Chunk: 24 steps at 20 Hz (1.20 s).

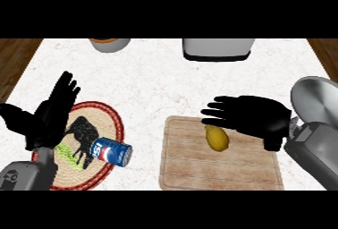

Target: Pick the lemon from the cutting board and place it in the pan

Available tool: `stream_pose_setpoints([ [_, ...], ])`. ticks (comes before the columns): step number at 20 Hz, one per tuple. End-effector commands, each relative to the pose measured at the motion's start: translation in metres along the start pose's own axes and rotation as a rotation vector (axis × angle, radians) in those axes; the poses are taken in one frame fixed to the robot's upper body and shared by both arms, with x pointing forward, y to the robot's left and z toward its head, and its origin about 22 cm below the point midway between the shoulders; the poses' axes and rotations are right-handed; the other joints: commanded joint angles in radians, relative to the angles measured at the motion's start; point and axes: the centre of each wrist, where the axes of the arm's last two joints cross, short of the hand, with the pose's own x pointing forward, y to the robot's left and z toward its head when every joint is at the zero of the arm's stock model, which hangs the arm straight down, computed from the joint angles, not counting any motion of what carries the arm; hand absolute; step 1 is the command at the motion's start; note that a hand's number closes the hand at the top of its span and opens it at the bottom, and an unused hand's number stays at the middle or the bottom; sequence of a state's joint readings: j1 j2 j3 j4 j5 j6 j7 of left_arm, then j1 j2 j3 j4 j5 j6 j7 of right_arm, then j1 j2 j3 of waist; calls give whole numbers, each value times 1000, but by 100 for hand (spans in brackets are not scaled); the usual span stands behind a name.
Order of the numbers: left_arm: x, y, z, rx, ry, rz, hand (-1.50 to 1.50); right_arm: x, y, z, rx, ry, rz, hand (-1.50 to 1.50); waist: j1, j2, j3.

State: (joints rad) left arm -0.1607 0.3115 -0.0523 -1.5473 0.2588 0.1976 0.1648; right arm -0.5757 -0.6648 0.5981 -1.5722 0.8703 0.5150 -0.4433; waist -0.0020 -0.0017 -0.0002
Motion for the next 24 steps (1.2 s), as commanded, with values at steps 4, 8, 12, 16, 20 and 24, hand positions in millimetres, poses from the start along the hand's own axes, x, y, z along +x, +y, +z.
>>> stream_pose_setpoints([
  [4, 7, -11, 1, -4, 8, 9, 0, 28, 6, -23, 22, 35, 5, -150, 4, 1, 0],
  [8, 8, -5, 6, -15, -2, 6, 0, 30, 17, -30, 31, 85, 26, -150, 5, 1, 0],
  [12, 10, 7, 3, 6, -9, 14, 0, 28, 27, -41, 48, 109, 29, -150, 6, 2, 0],
  [16, -2, 6, 0, -5, 11, 6, 0, 10, 47, -55, 25, 88, 3, -150, 7, 3, 0],
  [20, 6, -5, -5, -2, 11, -1, 0, 15, 25, -64, 81, 79, 17, -150, 5, 2, 0],
  [24, 0, -11, -12, -17, 16, 6, 0, 10, 53, -68, 100, 82, 28, -150, 3, 2, 0],
])
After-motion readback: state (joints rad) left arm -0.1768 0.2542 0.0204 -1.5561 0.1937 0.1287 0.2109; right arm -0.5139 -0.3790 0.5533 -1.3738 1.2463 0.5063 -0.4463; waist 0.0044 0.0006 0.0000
